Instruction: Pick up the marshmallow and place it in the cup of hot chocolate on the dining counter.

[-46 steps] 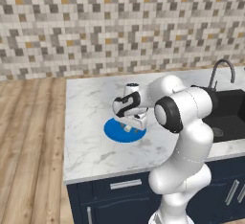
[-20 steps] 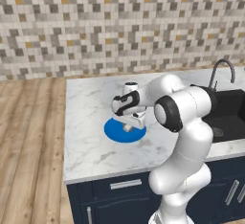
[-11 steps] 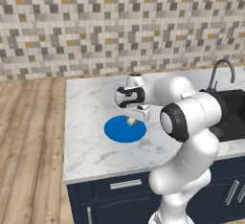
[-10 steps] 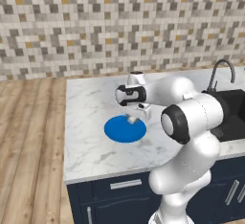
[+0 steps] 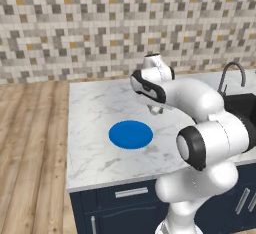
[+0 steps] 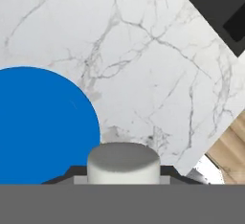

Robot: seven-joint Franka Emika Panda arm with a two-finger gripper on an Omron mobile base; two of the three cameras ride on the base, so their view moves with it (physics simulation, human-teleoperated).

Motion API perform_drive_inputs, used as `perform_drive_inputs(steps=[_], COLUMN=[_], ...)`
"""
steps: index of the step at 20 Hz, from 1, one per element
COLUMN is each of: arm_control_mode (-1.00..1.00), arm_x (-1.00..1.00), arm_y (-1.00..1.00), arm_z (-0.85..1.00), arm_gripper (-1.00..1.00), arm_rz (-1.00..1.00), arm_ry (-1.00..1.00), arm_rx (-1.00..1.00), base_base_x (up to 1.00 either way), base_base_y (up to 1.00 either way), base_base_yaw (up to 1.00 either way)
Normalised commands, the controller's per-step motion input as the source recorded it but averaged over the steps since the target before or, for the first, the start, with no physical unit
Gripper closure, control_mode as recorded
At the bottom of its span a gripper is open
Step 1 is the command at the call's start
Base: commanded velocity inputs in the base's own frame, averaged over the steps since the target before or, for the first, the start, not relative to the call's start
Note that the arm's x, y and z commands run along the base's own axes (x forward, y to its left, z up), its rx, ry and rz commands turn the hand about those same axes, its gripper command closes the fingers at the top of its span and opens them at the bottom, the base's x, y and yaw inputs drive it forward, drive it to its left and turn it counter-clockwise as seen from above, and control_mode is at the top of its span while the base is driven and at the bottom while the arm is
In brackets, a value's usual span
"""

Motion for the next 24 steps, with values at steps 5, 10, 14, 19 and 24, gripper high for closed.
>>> perform_drive_inputs(steps=[5,10,14,19,24], arm_control_mode=[-1.0,-1.0,-1.0,-1.0,-1.0], arm_x=[-0.73,-0.57,-0.41,-0.36,-0.34], arm_y=[-0.57,-0.54,-0.44,-0.22,0.0], arm_z=[0.54,0.51,0.35,0.27,0.11], arm_gripper=[1.0,1.0,1.0,1.0,1.0], arm_rz=[0.03,0.13,0.22,0.23,0.25], arm_ry=[0.0,-0.02,-0.03,-0.02,0.0], arm_rx=[-0.2,0.0,0.07,0.07,0.03], base_base_x=[0.0,0.0,0.0,0.0,0.0], base_base_y=[0.0,0.0,0.0,0.0,0.0], base_base_yaw=[0.0,0.0,0.0,0.0,0.0])
